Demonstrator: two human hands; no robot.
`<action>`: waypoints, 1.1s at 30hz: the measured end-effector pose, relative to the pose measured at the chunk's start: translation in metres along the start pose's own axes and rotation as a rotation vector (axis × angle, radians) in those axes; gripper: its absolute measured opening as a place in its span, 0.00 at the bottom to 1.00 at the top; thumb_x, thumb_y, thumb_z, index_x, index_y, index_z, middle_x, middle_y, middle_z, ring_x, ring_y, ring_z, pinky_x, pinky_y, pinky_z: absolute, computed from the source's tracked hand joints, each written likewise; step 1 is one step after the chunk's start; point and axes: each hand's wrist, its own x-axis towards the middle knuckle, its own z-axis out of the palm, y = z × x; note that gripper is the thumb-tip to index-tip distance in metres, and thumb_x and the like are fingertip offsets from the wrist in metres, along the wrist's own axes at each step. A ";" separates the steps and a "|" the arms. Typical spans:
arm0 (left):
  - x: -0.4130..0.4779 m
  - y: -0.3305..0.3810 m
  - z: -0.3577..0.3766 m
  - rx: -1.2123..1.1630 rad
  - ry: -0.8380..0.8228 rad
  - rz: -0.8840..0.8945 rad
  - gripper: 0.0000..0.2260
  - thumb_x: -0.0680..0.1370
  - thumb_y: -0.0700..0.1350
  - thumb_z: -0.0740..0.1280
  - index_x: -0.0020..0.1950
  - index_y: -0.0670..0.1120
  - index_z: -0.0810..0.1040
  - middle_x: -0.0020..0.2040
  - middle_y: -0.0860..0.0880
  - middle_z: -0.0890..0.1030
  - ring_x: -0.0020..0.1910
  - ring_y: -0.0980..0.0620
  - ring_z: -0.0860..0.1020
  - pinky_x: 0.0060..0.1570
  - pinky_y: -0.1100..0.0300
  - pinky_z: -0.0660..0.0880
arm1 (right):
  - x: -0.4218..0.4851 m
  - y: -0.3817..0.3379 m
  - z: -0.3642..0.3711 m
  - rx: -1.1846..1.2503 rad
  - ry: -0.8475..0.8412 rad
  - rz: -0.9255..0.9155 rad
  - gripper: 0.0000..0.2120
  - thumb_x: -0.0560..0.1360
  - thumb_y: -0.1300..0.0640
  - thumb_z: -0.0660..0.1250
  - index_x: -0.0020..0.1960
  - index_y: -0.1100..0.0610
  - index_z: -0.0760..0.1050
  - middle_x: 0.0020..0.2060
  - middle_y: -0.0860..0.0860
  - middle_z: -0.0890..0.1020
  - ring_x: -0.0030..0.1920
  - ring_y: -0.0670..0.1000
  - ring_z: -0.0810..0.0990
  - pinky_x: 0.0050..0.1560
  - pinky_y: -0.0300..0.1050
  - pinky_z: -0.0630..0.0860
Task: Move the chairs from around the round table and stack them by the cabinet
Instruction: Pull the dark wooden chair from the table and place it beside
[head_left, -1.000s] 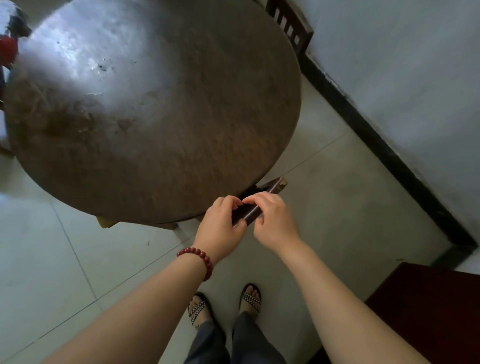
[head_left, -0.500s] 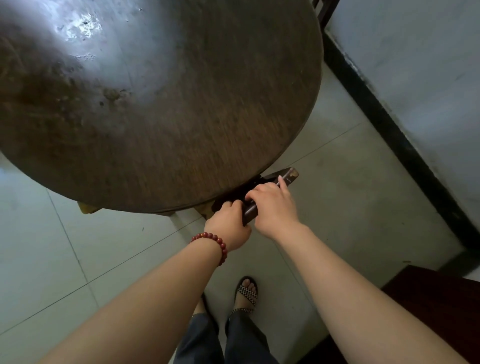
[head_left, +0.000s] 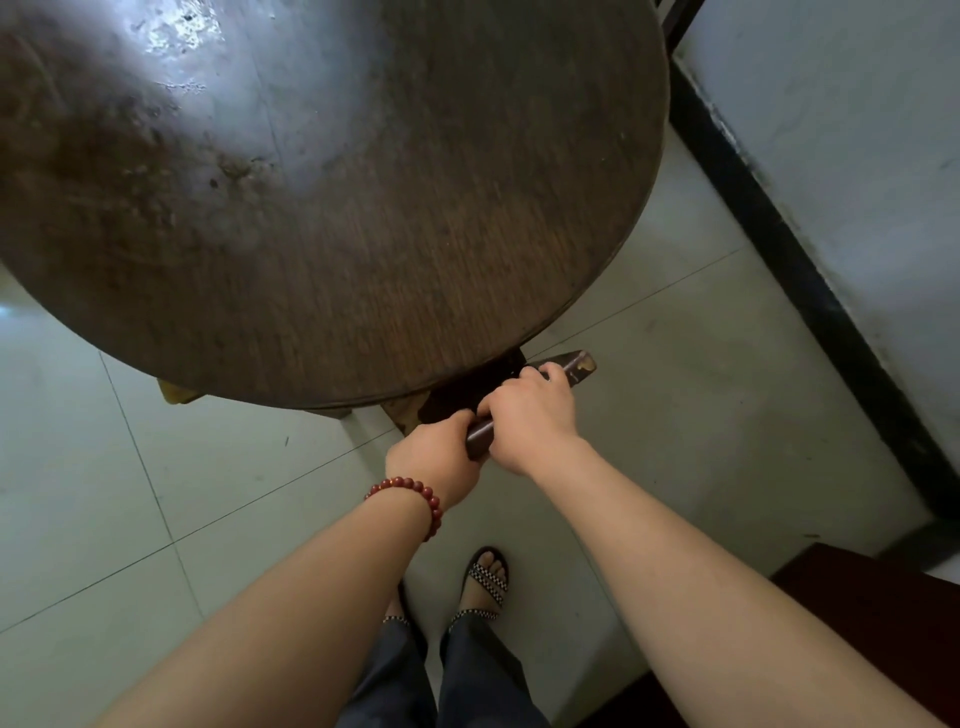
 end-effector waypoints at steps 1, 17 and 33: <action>-0.004 -0.002 0.000 0.015 0.016 0.007 0.05 0.75 0.52 0.64 0.48 0.58 0.70 0.35 0.56 0.76 0.33 0.57 0.75 0.35 0.56 0.77 | -0.003 -0.002 0.000 0.006 0.006 -0.005 0.09 0.70 0.52 0.66 0.49 0.45 0.79 0.45 0.48 0.80 0.55 0.54 0.72 0.62 0.52 0.59; -0.052 -0.026 -0.016 0.125 0.108 0.154 0.08 0.73 0.53 0.66 0.51 0.58 0.74 0.40 0.56 0.80 0.38 0.55 0.78 0.39 0.55 0.79 | -0.054 -0.030 -0.010 0.056 0.043 -0.062 0.12 0.71 0.55 0.66 0.52 0.43 0.78 0.43 0.48 0.79 0.50 0.54 0.72 0.55 0.51 0.61; -0.136 -0.125 -0.045 0.136 0.053 0.202 0.04 0.73 0.57 0.66 0.45 0.59 0.73 0.35 0.57 0.78 0.32 0.58 0.76 0.34 0.60 0.78 | -0.103 -0.156 -0.015 0.055 0.015 -0.031 0.06 0.71 0.51 0.69 0.47 0.43 0.79 0.39 0.47 0.79 0.48 0.53 0.73 0.53 0.51 0.61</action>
